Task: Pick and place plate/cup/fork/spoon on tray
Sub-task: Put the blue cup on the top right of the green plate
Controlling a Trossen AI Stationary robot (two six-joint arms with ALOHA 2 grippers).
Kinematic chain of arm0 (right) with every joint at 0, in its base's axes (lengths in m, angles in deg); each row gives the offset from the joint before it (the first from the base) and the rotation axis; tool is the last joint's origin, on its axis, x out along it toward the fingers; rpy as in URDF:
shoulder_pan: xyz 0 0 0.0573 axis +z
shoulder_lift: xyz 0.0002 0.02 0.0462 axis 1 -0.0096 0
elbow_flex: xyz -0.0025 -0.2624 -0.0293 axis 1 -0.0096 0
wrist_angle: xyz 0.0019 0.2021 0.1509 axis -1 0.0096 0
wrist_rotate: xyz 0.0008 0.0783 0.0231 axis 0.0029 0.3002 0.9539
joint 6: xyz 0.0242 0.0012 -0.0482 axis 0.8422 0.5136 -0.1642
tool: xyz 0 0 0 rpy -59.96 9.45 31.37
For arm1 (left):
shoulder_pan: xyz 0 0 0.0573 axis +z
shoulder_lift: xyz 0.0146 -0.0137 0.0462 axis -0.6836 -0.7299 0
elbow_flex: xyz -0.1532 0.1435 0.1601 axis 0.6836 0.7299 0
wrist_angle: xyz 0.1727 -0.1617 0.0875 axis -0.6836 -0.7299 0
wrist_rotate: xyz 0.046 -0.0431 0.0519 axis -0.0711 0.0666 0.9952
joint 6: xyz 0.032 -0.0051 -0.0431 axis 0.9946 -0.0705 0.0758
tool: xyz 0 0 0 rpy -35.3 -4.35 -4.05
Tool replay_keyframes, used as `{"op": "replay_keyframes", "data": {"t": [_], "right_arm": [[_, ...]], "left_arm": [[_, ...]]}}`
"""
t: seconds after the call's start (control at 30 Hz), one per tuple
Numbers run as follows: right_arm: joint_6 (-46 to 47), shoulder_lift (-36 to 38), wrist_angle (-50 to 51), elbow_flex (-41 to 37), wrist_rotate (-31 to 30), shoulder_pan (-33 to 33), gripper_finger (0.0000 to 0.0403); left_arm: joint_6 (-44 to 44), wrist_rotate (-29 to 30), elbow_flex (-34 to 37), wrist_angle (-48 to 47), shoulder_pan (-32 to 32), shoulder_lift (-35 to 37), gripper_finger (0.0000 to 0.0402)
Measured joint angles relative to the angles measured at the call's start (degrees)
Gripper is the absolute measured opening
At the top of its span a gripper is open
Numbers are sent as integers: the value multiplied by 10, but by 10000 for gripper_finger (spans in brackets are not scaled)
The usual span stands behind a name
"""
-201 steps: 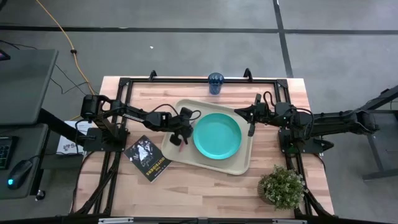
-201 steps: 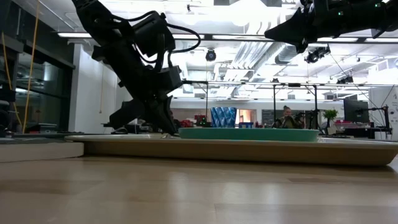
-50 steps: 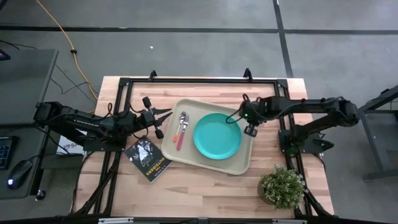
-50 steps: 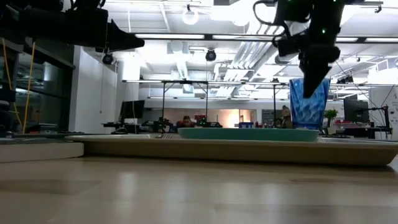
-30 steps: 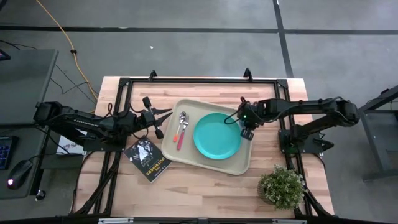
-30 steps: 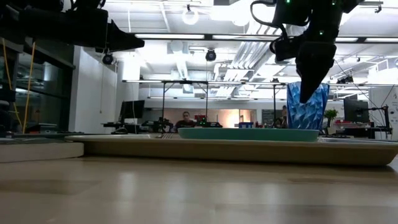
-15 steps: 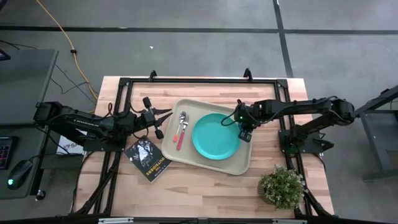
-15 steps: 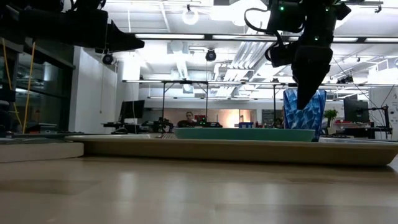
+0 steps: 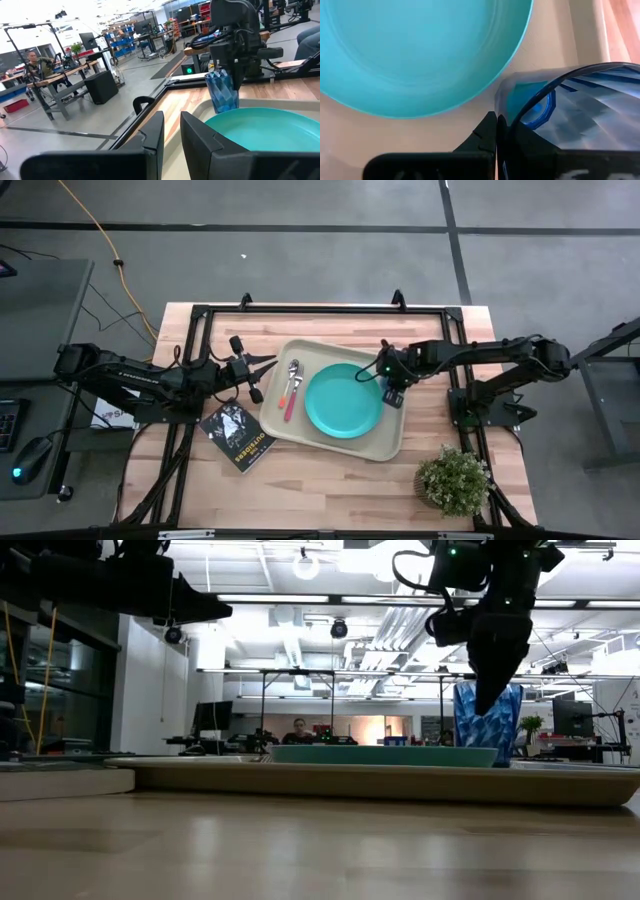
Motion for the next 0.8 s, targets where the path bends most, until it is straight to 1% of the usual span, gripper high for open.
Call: {"op": "replay_keyframes", "data": {"t": [0.6,0.8], "right_arm": [[22,0,-2,0,-6,0,0],[19,-23,3,0,-8,0,0]], "left_arm": [[0,0,0,-2,0,0,47],[0,0,0,-4,0,0,47]]}}
